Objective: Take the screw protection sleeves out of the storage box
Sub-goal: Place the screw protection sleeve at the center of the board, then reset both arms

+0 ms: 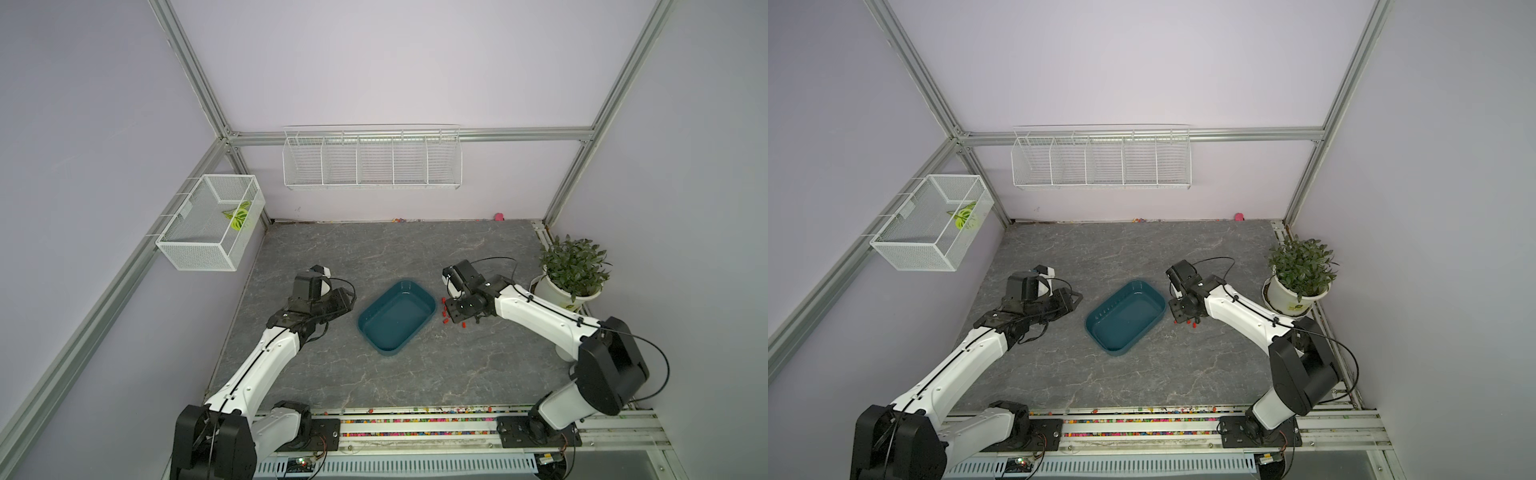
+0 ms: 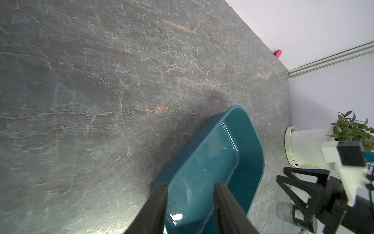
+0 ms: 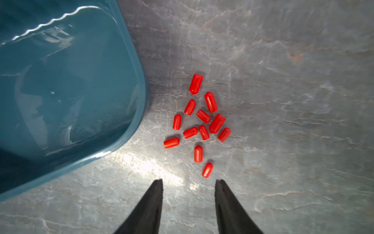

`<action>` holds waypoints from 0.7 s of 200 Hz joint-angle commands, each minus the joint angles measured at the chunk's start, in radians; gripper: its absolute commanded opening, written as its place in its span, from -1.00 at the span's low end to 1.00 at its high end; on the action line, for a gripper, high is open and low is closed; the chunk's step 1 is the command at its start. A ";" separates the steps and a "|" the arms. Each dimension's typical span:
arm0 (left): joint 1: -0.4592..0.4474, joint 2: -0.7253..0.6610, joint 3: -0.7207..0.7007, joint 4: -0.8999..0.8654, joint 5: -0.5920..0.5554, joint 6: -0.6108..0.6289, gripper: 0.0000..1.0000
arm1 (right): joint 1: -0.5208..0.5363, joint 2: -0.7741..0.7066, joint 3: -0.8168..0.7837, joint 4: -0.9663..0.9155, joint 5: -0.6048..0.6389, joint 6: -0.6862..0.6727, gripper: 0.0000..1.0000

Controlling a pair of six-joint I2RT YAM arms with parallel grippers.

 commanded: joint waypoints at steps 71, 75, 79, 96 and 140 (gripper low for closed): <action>0.006 -0.028 -0.001 -0.017 -0.053 0.041 0.00 | -0.050 -0.144 0.019 -0.062 -0.083 0.031 0.04; 0.006 -0.023 0.000 -0.020 -0.052 0.041 0.00 | -0.049 -0.142 0.020 -0.063 -0.088 0.031 0.04; 0.007 -0.018 0.000 -0.022 -0.051 0.041 0.00 | -0.050 -0.142 0.018 -0.064 -0.090 0.032 0.03; 0.005 -0.009 0.000 -0.018 -0.042 0.041 0.00 | -0.050 -0.150 0.008 -0.058 -0.097 0.037 0.03; 0.006 -0.009 0.010 0.018 -0.039 0.066 0.27 | -0.050 -0.187 0.000 -0.051 -0.141 0.052 -0.05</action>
